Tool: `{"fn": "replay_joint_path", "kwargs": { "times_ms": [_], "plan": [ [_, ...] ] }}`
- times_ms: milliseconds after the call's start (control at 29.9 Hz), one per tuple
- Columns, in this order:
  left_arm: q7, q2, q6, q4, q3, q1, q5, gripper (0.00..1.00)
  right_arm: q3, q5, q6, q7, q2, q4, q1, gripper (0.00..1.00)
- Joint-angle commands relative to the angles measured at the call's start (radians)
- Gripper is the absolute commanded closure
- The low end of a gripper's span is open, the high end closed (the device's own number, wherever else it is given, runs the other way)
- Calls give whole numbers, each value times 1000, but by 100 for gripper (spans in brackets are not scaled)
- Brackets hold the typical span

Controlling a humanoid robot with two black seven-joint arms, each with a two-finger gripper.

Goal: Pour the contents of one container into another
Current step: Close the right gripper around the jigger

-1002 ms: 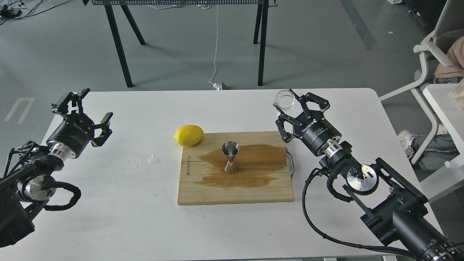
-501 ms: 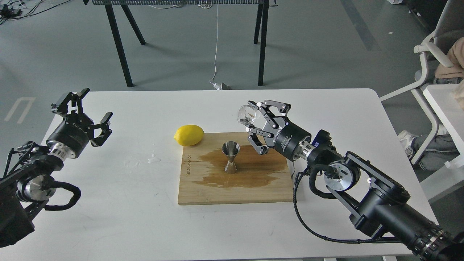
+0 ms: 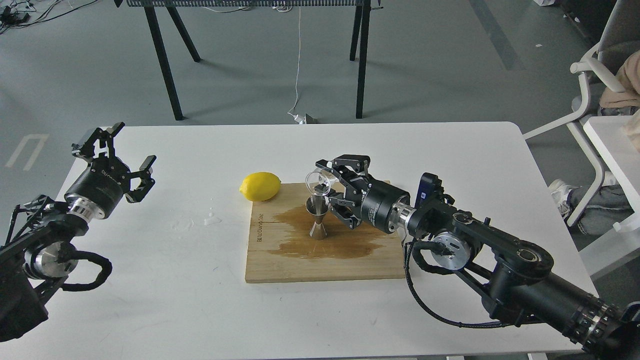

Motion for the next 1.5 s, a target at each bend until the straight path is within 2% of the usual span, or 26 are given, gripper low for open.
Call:
{"fn": "replay_joint_path", "kwargs": {
  "times_ms": [0, 835, 1470],
  "plan": [
    [0, 0, 0, 0, 0, 0, 0, 6, -43, -18, -11, 0, -19, 11, 19, 62],
    [0, 0, 0, 1, 0, 6, 0, 6, -264, -35, -77, 0, -142, 77, 198, 62],
    [0, 0, 0, 3, 0, 8, -1, 6, -482, -47, -104, 2, -145, 68, 378, 62]
  ]
}}
